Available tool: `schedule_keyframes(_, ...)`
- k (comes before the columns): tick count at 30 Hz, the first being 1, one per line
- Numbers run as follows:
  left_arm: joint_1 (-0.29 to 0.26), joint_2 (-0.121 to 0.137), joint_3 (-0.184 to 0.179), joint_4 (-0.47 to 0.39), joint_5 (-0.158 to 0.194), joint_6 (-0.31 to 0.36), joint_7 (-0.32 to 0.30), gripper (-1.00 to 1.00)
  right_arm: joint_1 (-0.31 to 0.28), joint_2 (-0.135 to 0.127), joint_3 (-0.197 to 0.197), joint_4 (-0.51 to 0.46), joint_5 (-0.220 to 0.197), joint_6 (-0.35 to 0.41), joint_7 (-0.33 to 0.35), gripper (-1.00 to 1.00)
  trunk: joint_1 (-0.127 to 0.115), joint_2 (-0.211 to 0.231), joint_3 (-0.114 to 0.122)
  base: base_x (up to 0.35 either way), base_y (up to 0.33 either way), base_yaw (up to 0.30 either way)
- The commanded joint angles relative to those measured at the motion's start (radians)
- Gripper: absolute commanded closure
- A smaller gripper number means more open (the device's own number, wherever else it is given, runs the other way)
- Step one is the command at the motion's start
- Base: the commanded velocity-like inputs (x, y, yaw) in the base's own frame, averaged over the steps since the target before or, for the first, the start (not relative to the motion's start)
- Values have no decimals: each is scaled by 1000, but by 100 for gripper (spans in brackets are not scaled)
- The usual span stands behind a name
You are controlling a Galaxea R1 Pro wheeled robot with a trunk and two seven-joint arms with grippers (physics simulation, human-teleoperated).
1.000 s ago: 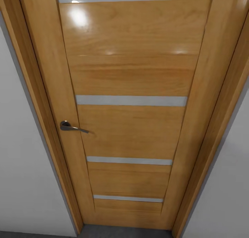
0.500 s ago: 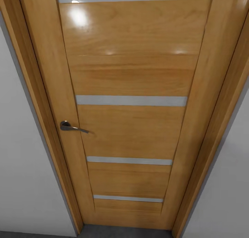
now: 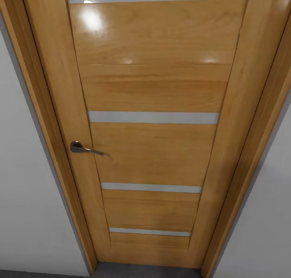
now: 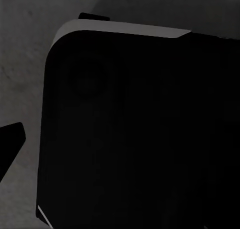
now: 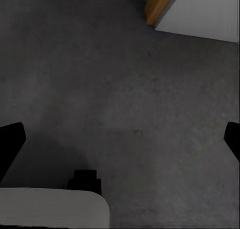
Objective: Move the two storage containers from the living room to the garage. In the garage, place one container on the floor and stack the other container on top of it (either order is fine).
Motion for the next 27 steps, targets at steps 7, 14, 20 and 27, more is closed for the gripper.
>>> schedule_keyframes(7, -1, 0, 3, -4, 6, -5, 0, -100, 20, -2, -38, 39, 43, -39, -24, -100, 0, -1, -1, -25, 0, 0)
schedule_keyframes(14, -1, 0, 3, -5, 7, -6, 1, -100, 20, -2, -46, 79, 60, -78, -25, -100, 0, -1, -1, -304, 0, 0)
schedule_keyframes(20, -1, 0, 3, -5, 7, -6, 1, -100, 20, -2, -46, 112, 60, -111, -25, -100, 0, -1, -1, -290, 0, 0)
schedule_keyframes(27, -1, 0, 4, -5, 8, -5, 1, -100, 20, 2, -48, 152, 58, -130, -29, -100, 0, -1, -1, -59, 0, 0)
